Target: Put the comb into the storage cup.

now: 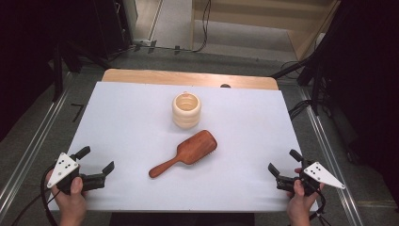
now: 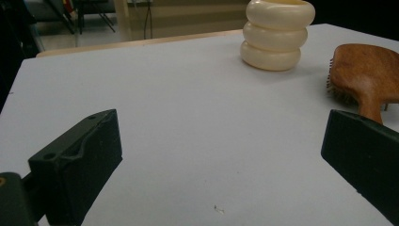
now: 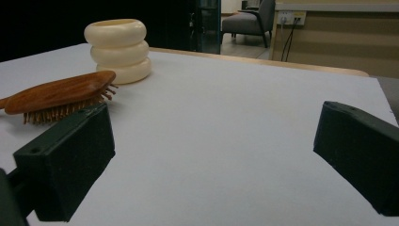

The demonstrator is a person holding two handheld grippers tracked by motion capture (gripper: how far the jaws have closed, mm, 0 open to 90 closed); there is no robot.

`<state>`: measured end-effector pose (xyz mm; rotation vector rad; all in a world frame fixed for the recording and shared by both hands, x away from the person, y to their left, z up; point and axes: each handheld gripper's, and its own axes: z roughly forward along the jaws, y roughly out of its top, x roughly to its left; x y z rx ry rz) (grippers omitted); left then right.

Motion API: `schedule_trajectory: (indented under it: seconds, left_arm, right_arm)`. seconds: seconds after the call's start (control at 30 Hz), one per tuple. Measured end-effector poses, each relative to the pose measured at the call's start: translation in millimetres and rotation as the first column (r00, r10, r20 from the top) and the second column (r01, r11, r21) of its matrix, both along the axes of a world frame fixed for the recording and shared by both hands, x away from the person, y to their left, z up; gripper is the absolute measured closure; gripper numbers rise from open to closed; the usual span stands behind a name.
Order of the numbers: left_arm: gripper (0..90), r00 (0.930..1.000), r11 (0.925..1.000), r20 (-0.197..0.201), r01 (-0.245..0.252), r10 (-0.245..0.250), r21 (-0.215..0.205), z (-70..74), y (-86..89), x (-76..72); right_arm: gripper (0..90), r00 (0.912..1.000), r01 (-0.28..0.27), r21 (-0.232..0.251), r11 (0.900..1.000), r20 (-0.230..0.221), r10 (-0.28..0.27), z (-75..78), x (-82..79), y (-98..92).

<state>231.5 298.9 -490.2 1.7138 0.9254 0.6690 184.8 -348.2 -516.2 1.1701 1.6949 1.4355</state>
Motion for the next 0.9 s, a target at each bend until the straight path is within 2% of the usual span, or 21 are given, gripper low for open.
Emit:
schedule_trajectory:
  seconds: [0.13, 0.23, 0.47, 0.9]
  left_arm:
    - [0.0, 1.0, 0.9999, 0.001, -0.002, 0.002, -0.01, 3.7, -2.8, 0.2]
    - [0.0, 1.0, 1.0, 0.0, -0.001, 0.001, 0.005, 7.1, -6.9, -0.8]
    - [0.0, 0.9996, 0.9996, -0.001, 0.028, -0.028, 0.001, 18.6, -17.3, -2.8]
    - [0.0, 0.997, 0.9969, -0.02, 0.075, -0.075, 0.024, 35.0, -35.6, 8.3]
  right_arm:
    - [0.0, 1.0, -0.004, 0.004, 1.0, 0.003, 0.004, -0.3, 0.0, -0.1]
    - [0.0, 1.0, -0.005, 0.013, 1.0, 0.002, 0.005, -0.6, 0.1, -0.9]
    - [0.0, 0.9997, -0.021, -0.008, 1.0, 0.007, 0.022, -1.2, 0.9, 1.2]
    - [0.0, 0.9994, -0.032, -0.015, 0.999, 0.016, 0.032, -2.1, 1.2, 2.6]
